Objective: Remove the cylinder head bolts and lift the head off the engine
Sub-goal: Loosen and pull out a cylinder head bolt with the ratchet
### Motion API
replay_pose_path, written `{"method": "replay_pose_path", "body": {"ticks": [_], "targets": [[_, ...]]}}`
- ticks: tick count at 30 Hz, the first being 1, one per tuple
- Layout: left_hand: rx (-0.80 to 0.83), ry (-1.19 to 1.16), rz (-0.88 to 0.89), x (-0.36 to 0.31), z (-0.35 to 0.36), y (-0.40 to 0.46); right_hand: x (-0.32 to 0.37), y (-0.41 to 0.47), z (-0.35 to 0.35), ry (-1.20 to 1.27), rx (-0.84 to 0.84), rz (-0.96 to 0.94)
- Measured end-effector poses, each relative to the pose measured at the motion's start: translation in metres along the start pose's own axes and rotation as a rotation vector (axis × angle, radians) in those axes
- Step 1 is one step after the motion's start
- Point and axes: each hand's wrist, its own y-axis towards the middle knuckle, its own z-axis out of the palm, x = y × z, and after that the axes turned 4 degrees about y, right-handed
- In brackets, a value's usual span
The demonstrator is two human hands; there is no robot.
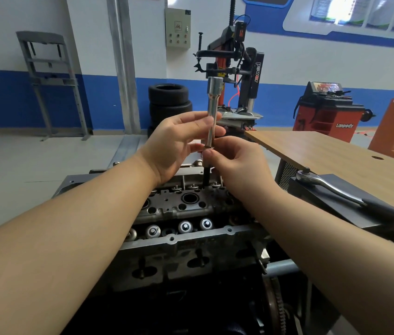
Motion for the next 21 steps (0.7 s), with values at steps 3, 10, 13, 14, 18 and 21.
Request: {"method": "replay_pose_path", "body": {"ticks": [3, 10, 13, 14, 18, 21], "targets": [[-0.004, 0.019, 0.007, 0.0008, -0.0005, -0.0005, 0.0021, 0.0000, 0.0009, 0.032, 0.054, -0.009], [-0.024, 0.035, 0.051, -0.0004, 0.0006, -0.0001, 0.0015, 0.0013, 0.0043, -0.030, -0.043, 0.062], [0.021, -0.020, -0.008, 0.0015, -0.0004, 0.0005, 0.0013, -0.0005, 0.0007, 0.008, 0.054, 0.017], [0.031, -0.028, -0.026, 0.0013, -0.0002, -0.0002, 0.0010, -0.0009, 0.0001, 0.021, 0.077, 0.015], [-0.004, 0.015, 0.002, 0.0009, -0.0006, -0.0006, 0.0037, -0.0003, 0.0018, 0.114, 0.090, 0.031], [-0.006, 0.004, 0.015, -0.0009, -0.0008, -0.0008, 0.0034, 0.0003, 0.0055, 0.004, 0.035, 0.077]]}}
